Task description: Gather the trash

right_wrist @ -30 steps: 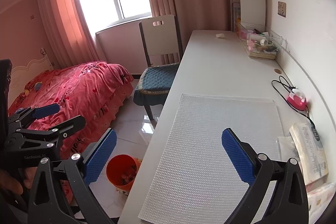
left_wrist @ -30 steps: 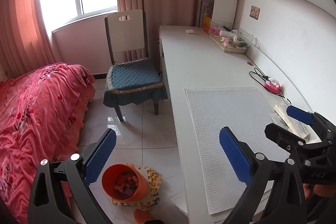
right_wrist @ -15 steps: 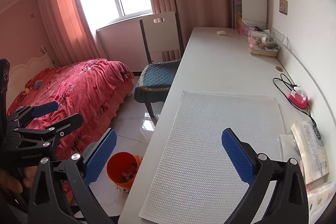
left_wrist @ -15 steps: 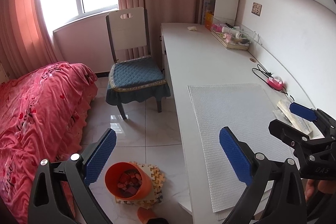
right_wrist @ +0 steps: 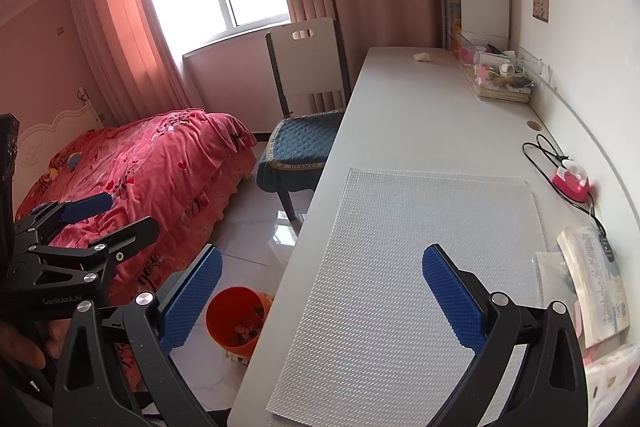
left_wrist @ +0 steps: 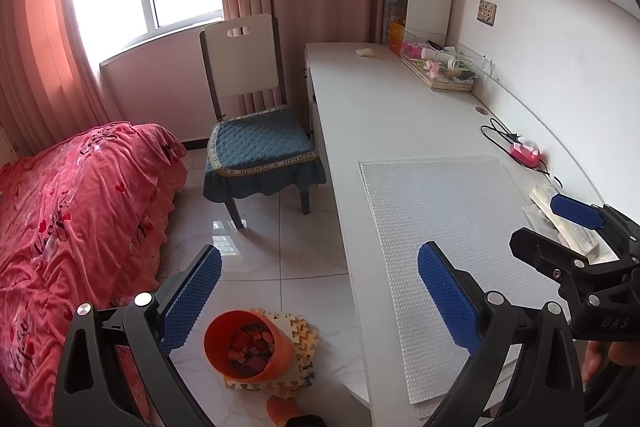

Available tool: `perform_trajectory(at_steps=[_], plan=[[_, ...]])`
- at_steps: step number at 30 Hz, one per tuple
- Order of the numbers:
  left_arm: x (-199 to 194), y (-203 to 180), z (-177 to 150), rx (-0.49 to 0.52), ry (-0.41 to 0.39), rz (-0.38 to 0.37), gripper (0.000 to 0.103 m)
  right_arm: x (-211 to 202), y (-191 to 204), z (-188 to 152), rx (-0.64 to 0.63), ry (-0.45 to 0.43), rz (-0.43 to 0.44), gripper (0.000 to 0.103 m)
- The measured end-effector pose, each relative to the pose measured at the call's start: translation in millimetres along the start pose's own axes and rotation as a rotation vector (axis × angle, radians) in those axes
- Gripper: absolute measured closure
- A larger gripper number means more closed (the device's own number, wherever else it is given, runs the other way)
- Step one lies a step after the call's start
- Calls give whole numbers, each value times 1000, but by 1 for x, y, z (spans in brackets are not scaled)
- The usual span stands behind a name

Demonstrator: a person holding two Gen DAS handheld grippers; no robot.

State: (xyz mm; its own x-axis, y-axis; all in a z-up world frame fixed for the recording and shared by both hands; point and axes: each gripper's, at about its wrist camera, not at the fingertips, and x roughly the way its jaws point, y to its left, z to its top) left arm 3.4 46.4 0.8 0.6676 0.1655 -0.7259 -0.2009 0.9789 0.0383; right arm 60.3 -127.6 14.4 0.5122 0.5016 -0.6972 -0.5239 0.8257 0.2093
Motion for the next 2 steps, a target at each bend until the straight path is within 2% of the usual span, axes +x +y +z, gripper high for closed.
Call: perform_trajectory(at_steps=[2], plan=[[0,-1,-1,-3,2,1,6,1,0,-3,3,4,0,5]])
